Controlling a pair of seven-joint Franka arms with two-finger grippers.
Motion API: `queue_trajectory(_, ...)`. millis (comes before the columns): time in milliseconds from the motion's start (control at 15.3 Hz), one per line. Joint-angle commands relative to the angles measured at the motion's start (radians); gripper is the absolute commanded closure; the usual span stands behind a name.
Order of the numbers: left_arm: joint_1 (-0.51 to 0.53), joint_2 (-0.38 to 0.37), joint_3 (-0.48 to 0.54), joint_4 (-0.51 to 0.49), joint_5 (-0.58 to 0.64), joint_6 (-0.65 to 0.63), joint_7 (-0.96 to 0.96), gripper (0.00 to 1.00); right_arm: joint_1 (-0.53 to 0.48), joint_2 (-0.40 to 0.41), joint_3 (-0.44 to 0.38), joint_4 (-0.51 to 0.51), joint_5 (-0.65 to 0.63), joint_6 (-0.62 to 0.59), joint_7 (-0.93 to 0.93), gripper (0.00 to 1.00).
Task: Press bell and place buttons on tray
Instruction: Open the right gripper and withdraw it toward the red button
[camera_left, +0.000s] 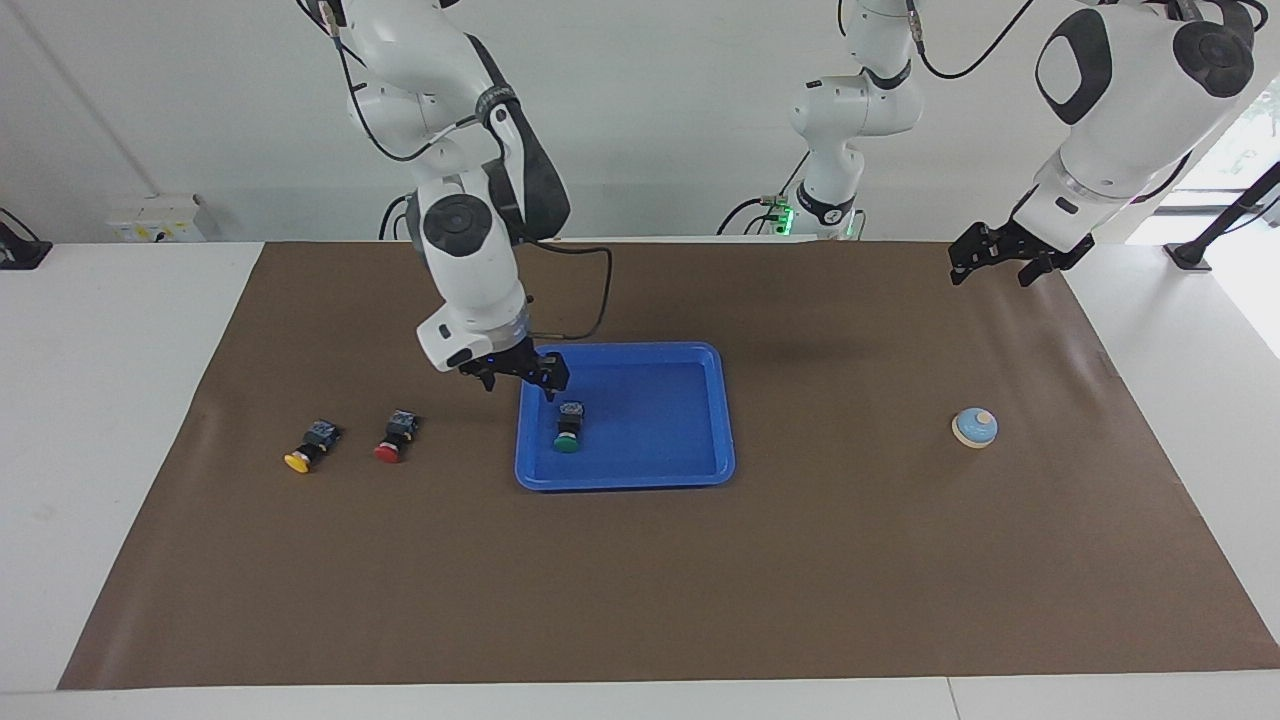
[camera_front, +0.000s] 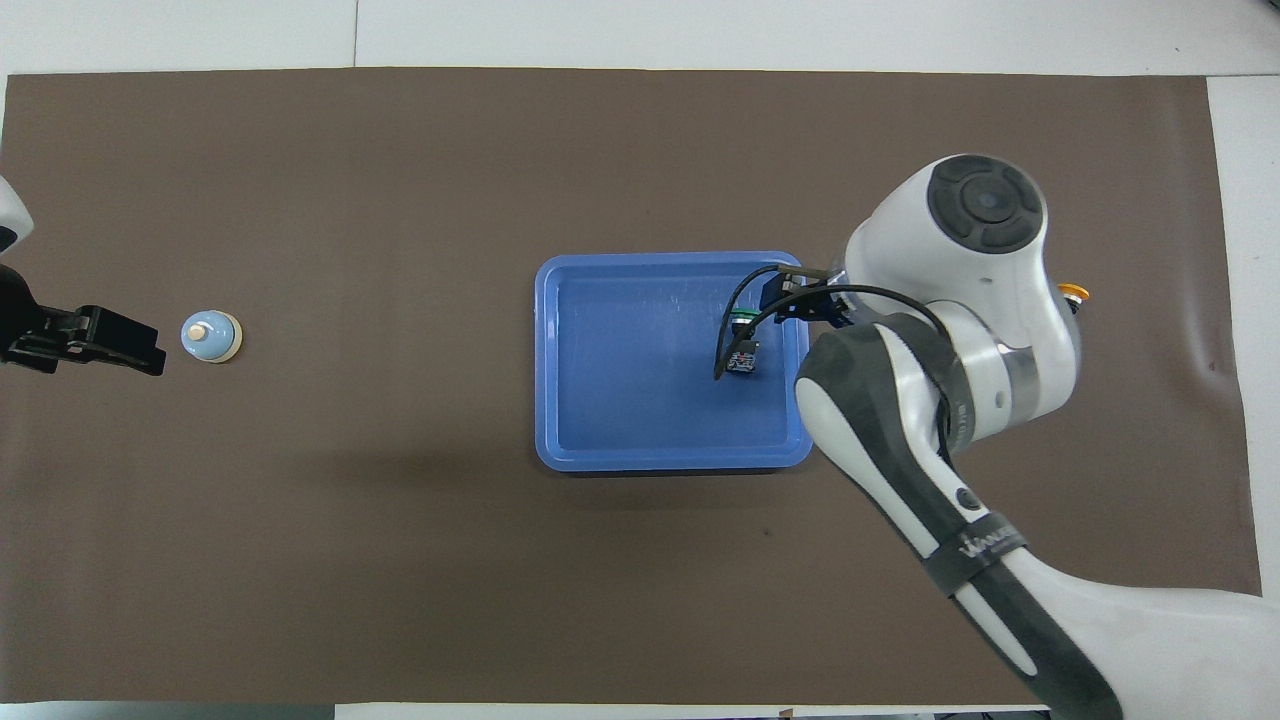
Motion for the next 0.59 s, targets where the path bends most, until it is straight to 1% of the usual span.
queue_trajectory(0, -0.002, -0.013, 0.003, -0.007, 0.020, 0.002, -0.003, 0.00, -0.099, 0.012, 0.005, 0.003, -0.017, 0.000, -0.124, 0.00)
queue_trajectory(131, -0.002, -0.013, 0.003, -0.006, 0.019, 0.002, -0.003, 0.00, -0.148, 0.007, 0.005, -0.031, -0.059, 0.028, -0.138, 0.00)
queue_trajectory(261, -0.003, -0.013, 0.003, -0.007, 0.019, 0.002, -0.003, 0.00, -0.193, -0.007, 0.005, -0.095, -0.087, 0.104, -0.140, 0.00)
queue_trajectory(522, -0.003, -0.013, 0.003, -0.006, 0.019, 0.002, -0.003, 0.00, -0.270, -0.002, 0.007, -0.228, -0.090, 0.242, -0.149, 0.00)
